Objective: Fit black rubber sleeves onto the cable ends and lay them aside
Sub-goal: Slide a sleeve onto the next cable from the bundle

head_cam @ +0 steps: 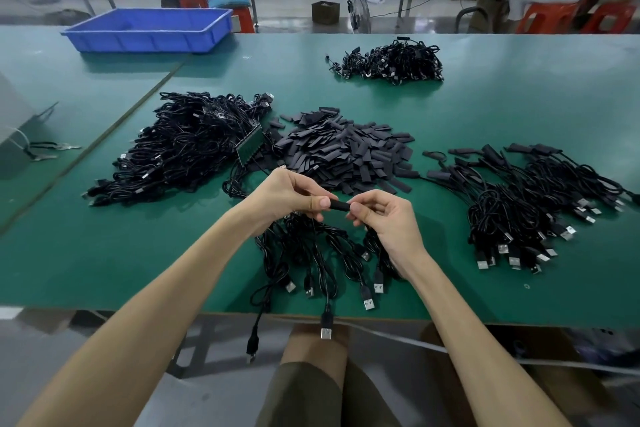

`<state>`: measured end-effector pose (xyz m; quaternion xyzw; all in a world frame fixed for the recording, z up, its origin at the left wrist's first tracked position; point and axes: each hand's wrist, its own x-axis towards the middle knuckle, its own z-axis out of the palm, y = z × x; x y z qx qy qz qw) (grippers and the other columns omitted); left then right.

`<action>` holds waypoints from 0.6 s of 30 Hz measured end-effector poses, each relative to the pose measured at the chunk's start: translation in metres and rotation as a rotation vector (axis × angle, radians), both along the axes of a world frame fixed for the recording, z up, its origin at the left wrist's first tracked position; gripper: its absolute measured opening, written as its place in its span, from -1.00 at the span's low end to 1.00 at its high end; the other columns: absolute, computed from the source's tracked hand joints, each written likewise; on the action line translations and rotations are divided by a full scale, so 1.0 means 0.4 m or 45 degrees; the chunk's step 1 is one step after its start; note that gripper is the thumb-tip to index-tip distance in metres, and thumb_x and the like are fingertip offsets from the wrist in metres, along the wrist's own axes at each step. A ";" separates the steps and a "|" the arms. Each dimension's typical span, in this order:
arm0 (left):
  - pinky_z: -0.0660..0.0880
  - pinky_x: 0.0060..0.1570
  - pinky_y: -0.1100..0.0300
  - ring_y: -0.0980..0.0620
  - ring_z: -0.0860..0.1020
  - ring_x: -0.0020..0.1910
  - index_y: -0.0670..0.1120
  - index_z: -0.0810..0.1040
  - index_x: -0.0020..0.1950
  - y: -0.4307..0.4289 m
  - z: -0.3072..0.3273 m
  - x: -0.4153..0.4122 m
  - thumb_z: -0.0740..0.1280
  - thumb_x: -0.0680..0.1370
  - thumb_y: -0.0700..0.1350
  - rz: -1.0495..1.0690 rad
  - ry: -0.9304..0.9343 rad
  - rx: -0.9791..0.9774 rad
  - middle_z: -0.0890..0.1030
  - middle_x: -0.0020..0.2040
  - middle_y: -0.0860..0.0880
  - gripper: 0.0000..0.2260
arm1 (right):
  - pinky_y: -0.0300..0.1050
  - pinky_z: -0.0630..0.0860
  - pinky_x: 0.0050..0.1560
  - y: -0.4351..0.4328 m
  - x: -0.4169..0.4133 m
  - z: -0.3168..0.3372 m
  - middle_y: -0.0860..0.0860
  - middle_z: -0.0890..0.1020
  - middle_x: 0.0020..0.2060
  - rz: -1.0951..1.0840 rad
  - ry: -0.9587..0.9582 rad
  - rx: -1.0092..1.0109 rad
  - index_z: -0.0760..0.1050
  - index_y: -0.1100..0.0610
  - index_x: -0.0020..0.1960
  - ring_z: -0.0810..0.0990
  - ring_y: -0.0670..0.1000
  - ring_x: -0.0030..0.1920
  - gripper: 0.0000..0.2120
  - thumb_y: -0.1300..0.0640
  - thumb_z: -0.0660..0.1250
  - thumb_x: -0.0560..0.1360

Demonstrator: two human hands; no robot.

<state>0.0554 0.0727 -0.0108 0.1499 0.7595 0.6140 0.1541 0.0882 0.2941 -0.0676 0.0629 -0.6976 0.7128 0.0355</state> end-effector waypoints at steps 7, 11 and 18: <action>0.60 -0.14 0.22 0.02 0.63 -0.24 -0.14 0.75 0.01 0.029 -0.033 0.004 0.52 0.50 -0.07 0.191 0.007 0.184 0.69 -0.22 -0.15 -0.83 | -0.21 0.60 -0.08 -0.003 0.002 0.003 0.10 0.73 -0.24 -0.031 -0.014 -0.067 0.67 0.19 -0.03 0.65 -0.03 -0.24 -0.98 0.24 0.47 0.55; 0.59 -0.07 0.19 -0.01 0.62 -0.16 -0.10 0.74 0.04 0.077 -0.043 0.010 0.45 0.57 -0.05 0.275 -0.049 0.309 0.69 -0.20 -0.12 -0.84 | -0.26 0.57 -0.10 -0.002 0.008 0.005 0.09 0.74 -0.21 -0.084 -0.042 -0.143 0.65 0.19 0.01 0.65 -0.06 -0.23 -0.95 0.21 0.44 0.59; 0.60 -0.07 0.22 0.04 0.66 -0.17 -0.20 0.69 0.05 0.141 -0.029 0.022 0.46 0.58 -0.12 0.199 0.039 0.157 0.72 -0.16 -0.10 -0.85 | -0.24 0.57 -0.18 0.001 0.011 0.014 0.09 0.72 -0.22 -0.204 -0.059 -0.316 0.63 0.21 0.01 0.63 -0.04 -0.25 -0.98 0.27 0.42 0.59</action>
